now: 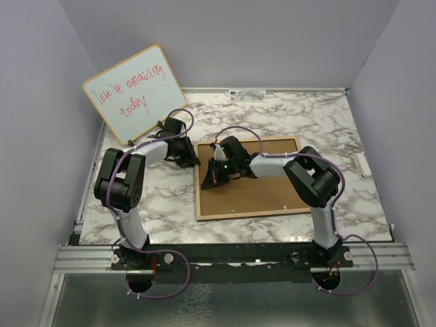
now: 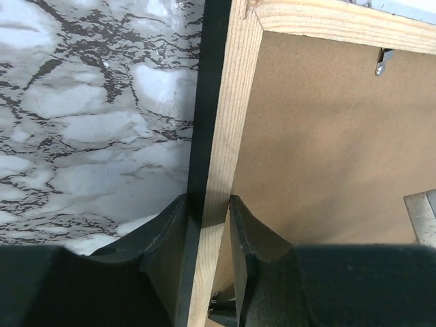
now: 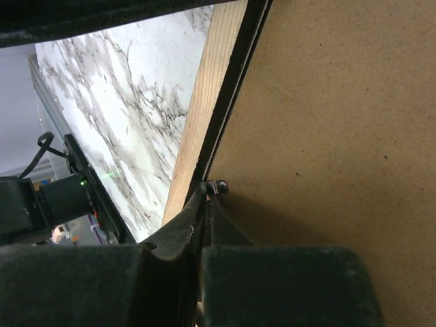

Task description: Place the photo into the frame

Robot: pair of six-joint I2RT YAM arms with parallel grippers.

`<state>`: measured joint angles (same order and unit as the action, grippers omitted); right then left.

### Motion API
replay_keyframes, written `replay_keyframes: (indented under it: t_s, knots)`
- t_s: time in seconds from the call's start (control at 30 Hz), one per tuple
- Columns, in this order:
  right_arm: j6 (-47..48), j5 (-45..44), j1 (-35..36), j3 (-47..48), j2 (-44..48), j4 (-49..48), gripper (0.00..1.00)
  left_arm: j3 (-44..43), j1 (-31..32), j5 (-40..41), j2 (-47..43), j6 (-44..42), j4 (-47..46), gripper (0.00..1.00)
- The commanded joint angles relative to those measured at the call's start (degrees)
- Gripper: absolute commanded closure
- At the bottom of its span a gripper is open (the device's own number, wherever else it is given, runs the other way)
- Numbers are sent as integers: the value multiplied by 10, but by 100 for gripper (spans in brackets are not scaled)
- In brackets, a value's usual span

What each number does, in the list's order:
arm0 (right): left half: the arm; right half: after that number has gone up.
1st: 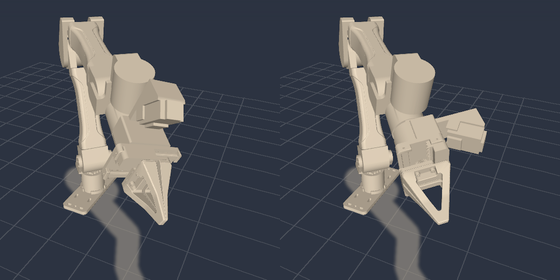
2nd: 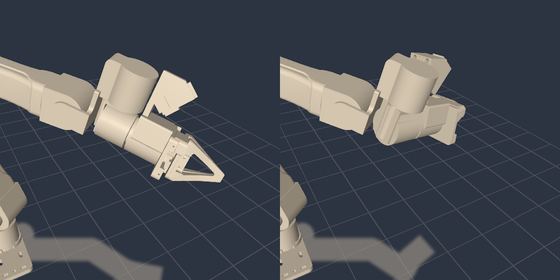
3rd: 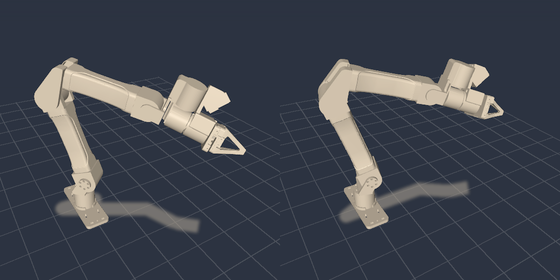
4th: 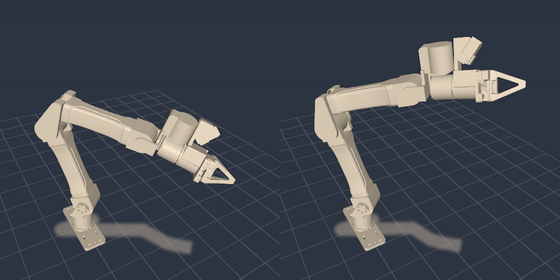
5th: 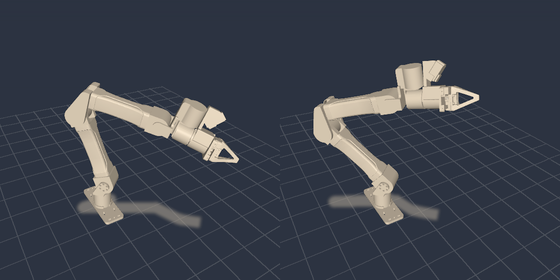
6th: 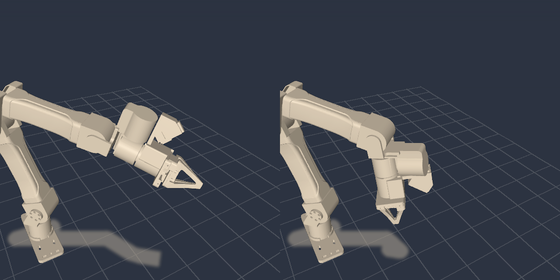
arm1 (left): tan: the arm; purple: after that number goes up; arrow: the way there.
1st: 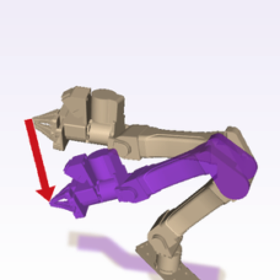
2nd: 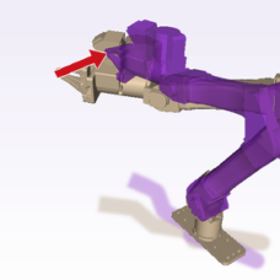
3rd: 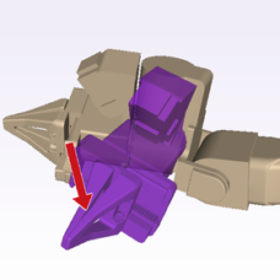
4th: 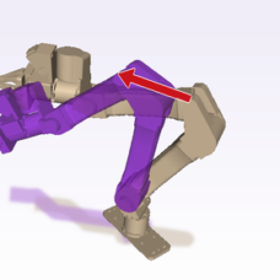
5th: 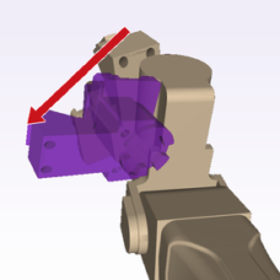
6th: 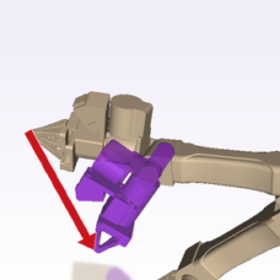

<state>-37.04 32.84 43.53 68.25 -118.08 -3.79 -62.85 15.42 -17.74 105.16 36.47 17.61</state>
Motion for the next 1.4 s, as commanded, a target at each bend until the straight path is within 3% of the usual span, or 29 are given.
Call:
replay_keyframes:
  t_s: [0.0,0.17,0.4,0.57,0.83,1.37]
  knots:
    - [32,-128,15,-15,-26,10,96,21,6,9,19,-2,45,68]
    - [31,-131,16,-54,53,-39,89,-8,6,14,15,-12,69,67]
    - [95,-213,23,-63,119,-15,82,-28,5,20,-16,-23,77,57]
    - [158,-254,52,-58,112,-3,77,-7,5,14,-29,-26,69,57]
    - [198,-288,85,-41,79,-1,69,42,6,3,-35,-18,45,64]
    - [232,-349,122,-10,34,25,70,51,6,2,-36,-24,44,65]
